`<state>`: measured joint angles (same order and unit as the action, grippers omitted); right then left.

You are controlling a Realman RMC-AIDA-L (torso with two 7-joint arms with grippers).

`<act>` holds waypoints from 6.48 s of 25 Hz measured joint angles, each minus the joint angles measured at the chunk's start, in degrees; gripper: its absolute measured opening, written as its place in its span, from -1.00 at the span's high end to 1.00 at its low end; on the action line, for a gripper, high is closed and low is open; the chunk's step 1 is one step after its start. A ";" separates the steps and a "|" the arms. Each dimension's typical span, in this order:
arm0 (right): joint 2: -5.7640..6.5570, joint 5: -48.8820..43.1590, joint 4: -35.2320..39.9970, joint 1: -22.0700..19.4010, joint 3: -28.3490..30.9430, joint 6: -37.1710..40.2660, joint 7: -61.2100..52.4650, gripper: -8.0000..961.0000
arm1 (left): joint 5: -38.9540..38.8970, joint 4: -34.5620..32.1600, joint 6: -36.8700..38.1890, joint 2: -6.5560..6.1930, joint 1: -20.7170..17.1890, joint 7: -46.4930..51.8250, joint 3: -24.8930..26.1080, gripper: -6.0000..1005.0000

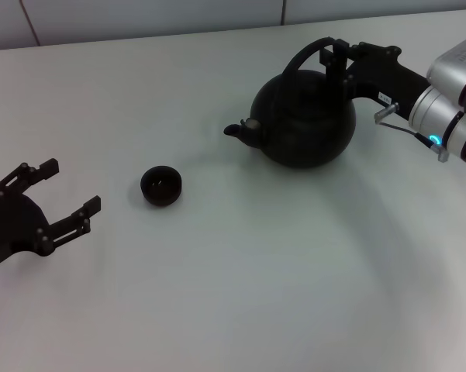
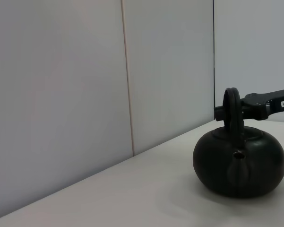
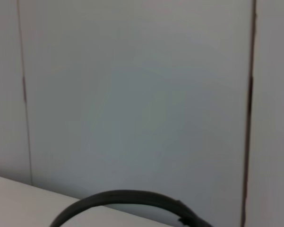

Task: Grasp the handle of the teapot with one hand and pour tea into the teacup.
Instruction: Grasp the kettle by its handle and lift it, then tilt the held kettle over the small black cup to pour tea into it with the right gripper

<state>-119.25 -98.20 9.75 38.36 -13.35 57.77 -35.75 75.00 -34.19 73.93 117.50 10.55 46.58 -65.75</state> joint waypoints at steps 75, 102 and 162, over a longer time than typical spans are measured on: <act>-0.28 2.71 2.42 9.50 -15.16 0.14 4.48 0.84 | 3.76 -1.05 -0.06 -0.70 1.86 2.31 -1.13 -0.71; -0.42 3.08 5.49 9.25 -21.72 -0.15 4.01 0.84 | 3.75 -0.96 -0.01 -0.31 1.93 2.38 -1.13 -0.71; -0.62 22.92 18.68 6.53 -55.52 -10.08 3.82 0.84 | 3.75 -0.83 0.42 -0.39 1.65 2.37 -1.23 -0.71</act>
<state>-119.88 -75.28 28.42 44.89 -68.87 47.69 -31.93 78.75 -35.02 74.35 117.11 12.19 48.95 -66.98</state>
